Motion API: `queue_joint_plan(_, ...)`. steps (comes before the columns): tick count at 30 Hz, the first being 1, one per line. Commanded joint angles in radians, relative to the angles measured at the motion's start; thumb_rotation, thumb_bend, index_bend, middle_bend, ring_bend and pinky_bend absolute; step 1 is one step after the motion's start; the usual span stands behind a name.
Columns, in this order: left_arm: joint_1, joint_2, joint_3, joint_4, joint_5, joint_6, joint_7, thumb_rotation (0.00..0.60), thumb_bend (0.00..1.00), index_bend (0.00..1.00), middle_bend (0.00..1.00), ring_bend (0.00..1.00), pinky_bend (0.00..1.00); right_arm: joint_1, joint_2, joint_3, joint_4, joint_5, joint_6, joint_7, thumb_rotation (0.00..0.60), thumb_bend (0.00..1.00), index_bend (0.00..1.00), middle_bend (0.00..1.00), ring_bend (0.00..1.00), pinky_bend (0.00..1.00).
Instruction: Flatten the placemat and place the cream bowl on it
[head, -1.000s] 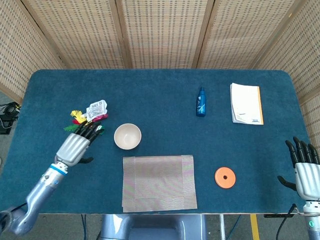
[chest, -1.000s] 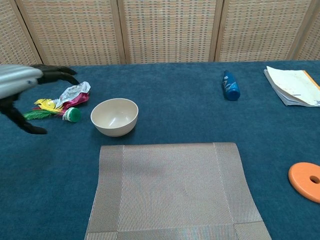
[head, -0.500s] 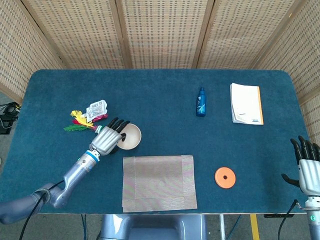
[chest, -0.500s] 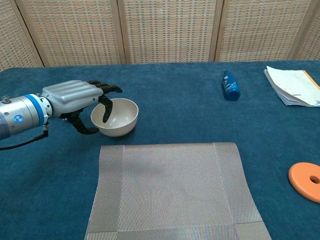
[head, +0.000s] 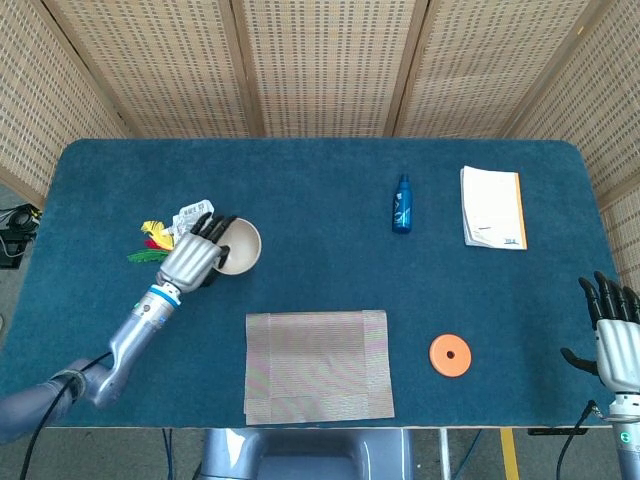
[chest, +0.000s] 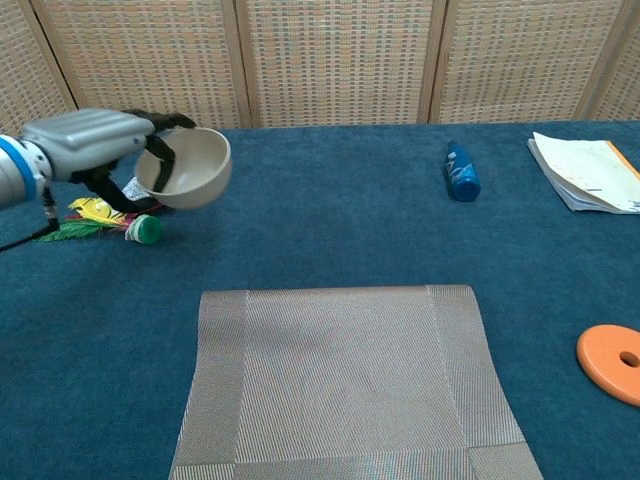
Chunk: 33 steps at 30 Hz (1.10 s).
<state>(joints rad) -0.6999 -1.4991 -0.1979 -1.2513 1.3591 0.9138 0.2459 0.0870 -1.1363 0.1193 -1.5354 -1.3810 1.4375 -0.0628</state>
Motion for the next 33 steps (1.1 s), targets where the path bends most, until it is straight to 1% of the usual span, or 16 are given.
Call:
queue_joint_plan(1,0.052,0.1,-0.01,-0.051,-0.074,0.018,-0.012,0.6,0.48,0.7,0.0,0.0,0.0,-0.001,0.001,-0.002,-0.003,-0.005,0.003,0.002,0.6,0.0,0.0,0.0,0.0,0.0)
queue_joint_plan(3,0.067,0.132,-0.009,-0.059,-0.132,-0.005,0.008,0.6,0.48,0.69,0.0,0.0,0.0,-0.001,0.002,-0.003,-0.005,-0.008,0.004,0.002,0.6,0.0,0.0,0.0,0.0,0.0)
queue_joint_plan(6,0.092,0.182,0.005,-0.066,-0.264,-0.069,0.034,0.6,0.48,0.68,0.0,0.0,0.0,-0.001,0.004,-0.005,-0.008,-0.013,0.007,0.002,0.6,0.0,0.0,0.0,0.0,0.0)
queue_joint_plan(7,0.108,0.187,0.016,-0.049,-0.308,-0.089,0.033,0.6,0.48,0.68,0.0,0.0,0.0,-0.001,0.005,-0.005,-0.01,-0.015,0.009,0.002,0.6,0.0,0.0,0.0,0.0,0.0)
queue_joint_plan(10,0.124,0.18,0.033,-0.019,-0.355,-0.106,0.023,0.6,0.48,0.68,0.0,0.0,0.0,-0.001,0.006,-0.005,-0.014,-0.017,0.011,-0.001,0.6,0.0,0.0,0.0,0.0,0.0)
queue_joint_plan(15,0.14,0.146,0.055,0.034,-0.386,-0.104,0.022,0.6,0.48,0.66,0.0,0.0,0.0,0.0,0.004,-0.007,-0.014,-0.016,0.008,-0.006,0.6,0.0,0.0,0.0,0.0,0.0)
queue_joint_plan(16,0.14,0.141,0.057,0.042,-0.389,-0.107,0.019,0.6,0.45,0.63,0.0,0.0,0.0,0.0,0.004,-0.007,-0.014,-0.016,0.007,-0.006,0.6,0.0,0.0,0.0,0.0,0.0)
queue_joint_plan(17,0.141,0.138,0.058,0.046,-0.391,-0.109,0.016,0.6,0.4,0.57,0.0,0.0,0.0,0.0,0.004,-0.007,-0.014,-0.015,0.007,-0.006,0.6,0.0,0.0,0.0,0.0,0.0)
queue_joint_plan(18,0.142,0.134,0.058,0.05,-0.391,-0.109,0.01,0.6,0.27,0.41,0.0,0.0,0.0,0.0,0.004,-0.007,-0.014,-0.015,0.007,-0.007,0.6,0.0,0.0,0.0,0.0,0.0)
queue_joint_plan(19,0.144,0.132,0.057,0.051,-0.388,-0.106,-0.002,0.6,0.13,0.22,0.0,0.0,0.0,0.0,0.004,-0.007,-0.014,-0.015,0.007,-0.007,0.6,0.0,0.0,0.0,0.0,0.0)
queue_joint_plan(21,0.158,0.141,0.037,0.022,-0.342,-0.067,-0.081,0.6,0.0,0.01,0.0,0.0,0.0,0.001,0.005,-0.007,-0.015,-0.013,0.006,-0.008,0.6,0.0,0.0,0.0,0.0,0.0)
queue_joint_plan(22,0.168,0.156,0.035,-0.002,-0.299,-0.041,-0.123,0.6,0.0,0.0,0.0,0.0,0.0,0.001,0.004,-0.007,-0.015,-0.013,0.006,-0.009,0.6,0.0,0.0,0.0,0.0,0.0)
queue_joint_plan(26,0.195,0.216,0.06,-0.078,-0.099,0.067,-0.247,0.6,0.0,0.0,0.0,0.0,0.0,0.002,0.003,-0.007,-0.012,-0.009,0.001,-0.013,0.6,0.0,0.0,0.0,0.0,0.0)
queue_joint_plan(30,0.199,0.271,0.118,-0.169,0.146,0.18,-0.389,0.6,0.0,0.0,0.0,0.0,0.0,0.003,0.003,-0.006,-0.011,-0.004,-0.001,-0.013,0.6,0.0,0.0,0.0,0.0,0.0)
queue_joint_plan(32,0.189,0.284,0.149,-0.198,0.239,0.21,-0.42,0.6,0.0,0.03,0.0,0.0,0.0,0.002,0.004,-0.005,-0.011,-0.003,-0.001,-0.013,0.6,0.0,0.0,0.0,0.0,0.0)
queue_joint_plan(33,0.184,0.286,0.16,-0.206,0.271,0.22,-0.425,0.6,0.0,0.08,0.0,0.0,0.0,0.002,0.004,-0.005,-0.011,-0.002,-0.001,-0.012,0.6,0.0,0.0,0.0,0.0,0.0)
